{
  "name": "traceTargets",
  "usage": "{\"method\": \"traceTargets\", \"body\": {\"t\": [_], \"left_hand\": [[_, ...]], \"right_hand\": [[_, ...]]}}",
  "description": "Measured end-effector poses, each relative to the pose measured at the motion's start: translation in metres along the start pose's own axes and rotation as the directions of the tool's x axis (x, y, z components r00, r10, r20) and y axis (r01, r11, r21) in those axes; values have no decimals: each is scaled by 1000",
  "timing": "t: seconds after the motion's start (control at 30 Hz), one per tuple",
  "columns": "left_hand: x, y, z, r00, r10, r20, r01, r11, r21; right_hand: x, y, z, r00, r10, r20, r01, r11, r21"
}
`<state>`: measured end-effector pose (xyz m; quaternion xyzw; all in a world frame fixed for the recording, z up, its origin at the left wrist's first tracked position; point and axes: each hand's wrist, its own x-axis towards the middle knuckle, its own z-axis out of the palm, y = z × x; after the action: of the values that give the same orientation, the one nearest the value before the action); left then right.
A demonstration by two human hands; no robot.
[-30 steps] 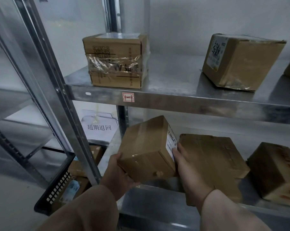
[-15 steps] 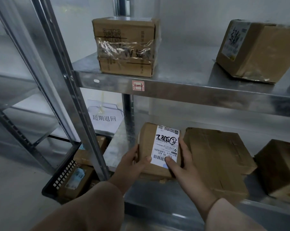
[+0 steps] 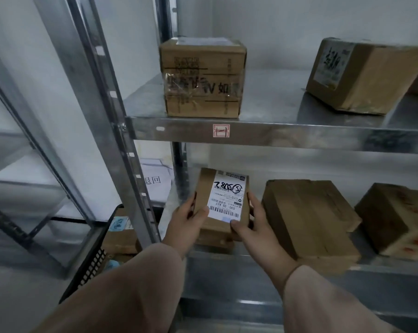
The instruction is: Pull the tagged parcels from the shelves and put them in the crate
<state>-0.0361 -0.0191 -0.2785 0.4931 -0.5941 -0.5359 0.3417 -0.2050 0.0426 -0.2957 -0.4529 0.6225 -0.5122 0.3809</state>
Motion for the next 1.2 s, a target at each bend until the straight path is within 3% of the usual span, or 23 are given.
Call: {"method": "traceTargets", "body": {"t": [0.13, 0.3, 0.37, 0.47, 0.6, 0.7, 0.8, 0.87, 1.0, 1.1, 1.2], "left_hand": [[18, -3, -7, 1000, -22, -23, 22, 999, 26], [33, -18, -8, 989, -127, -78, 130, 991, 25], [38, -20, -9, 987, -141, -82, 143, 989, 28], [44, -13, -9, 989, -90, -114, 101, 990, 98], [50, -4, -1, 986, 20, -165, 10, 984, 179], [47, 4, 12, 930, 215, -299, -107, 935, 339], [39, 22, 39, 793, 570, -217, -358, 723, 590], [29, 28, 68, 752, 652, -95, -455, 618, 641], [7, 19, 138, 868, 469, 162, -486, 735, 474], [2, -7, 174, 968, 140, 207, -211, 902, 378], [-1, -28, 188, 970, -88, 228, 1, 934, 357]], "right_hand": [[17, -7, 19, 1000, 6, -15, -7, 998, -54], [22, -11, 14, 980, 54, 189, -13, 978, -209], [19, -6, -3, 989, 48, 141, -11, 966, -257], [17, 8, -48, 998, -4, -61, -18, 931, -365], [14, 27, -123, 943, 47, -329, -197, 876, -440], [15, 47, -170, 879, 123, -460, -369, 787, -495], [10, 65, -194, 866, 185, -464, -429, 751, -503], [4, 74, -198, 887, 228, -402, -410, 790, -456], [-9, 86, -189, 914, 201, -352, -360, 800, -480], [-20, 89, -180, 940, 141, -311, -266, 872, -411], [-28, 93, -177, 961, 167, -219, -231, 921, -312]]}}
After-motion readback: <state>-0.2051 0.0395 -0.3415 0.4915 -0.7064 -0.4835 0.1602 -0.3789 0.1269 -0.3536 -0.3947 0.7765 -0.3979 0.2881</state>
